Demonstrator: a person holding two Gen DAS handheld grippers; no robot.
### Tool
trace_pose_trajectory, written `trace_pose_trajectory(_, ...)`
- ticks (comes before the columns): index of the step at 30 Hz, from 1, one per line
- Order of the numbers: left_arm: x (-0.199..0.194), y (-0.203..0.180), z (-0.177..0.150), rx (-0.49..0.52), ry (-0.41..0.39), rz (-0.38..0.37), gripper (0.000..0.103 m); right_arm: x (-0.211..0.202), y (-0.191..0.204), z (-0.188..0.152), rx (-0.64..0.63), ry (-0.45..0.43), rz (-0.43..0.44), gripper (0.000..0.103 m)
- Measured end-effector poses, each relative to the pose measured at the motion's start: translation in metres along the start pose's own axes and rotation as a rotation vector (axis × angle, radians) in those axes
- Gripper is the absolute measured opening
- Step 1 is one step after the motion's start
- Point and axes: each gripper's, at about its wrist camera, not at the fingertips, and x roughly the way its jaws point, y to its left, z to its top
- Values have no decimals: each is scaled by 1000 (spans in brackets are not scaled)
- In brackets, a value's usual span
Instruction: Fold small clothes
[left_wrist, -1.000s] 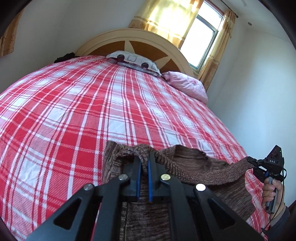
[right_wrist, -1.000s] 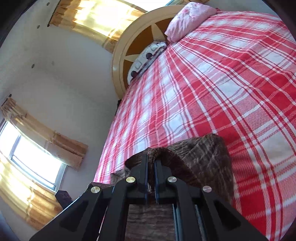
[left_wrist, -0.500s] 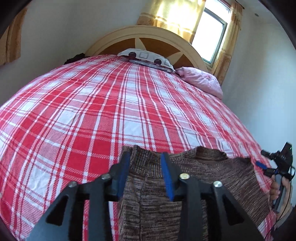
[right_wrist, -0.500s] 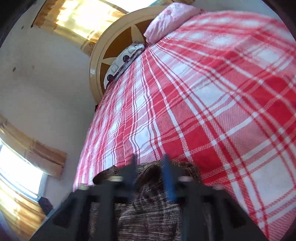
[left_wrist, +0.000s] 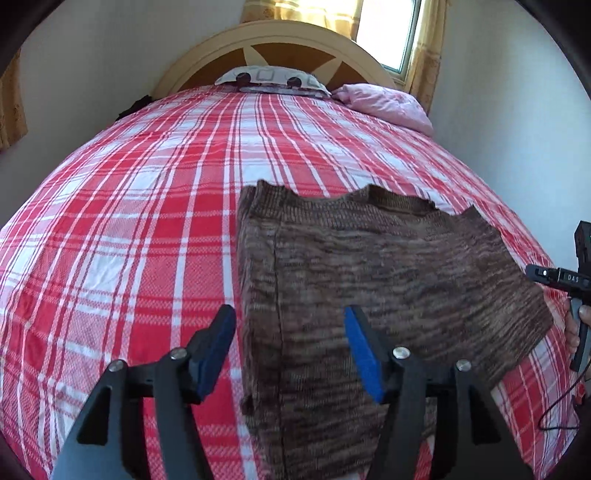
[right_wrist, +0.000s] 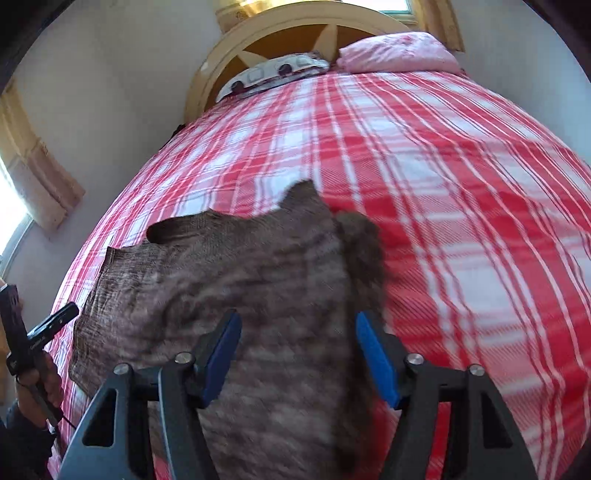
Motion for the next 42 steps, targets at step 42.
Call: trace_pose_trajectory(42, -2, 19, -42, -116, 22, -99, 78, 4, 12, -11, 7, 82, 86, 32)
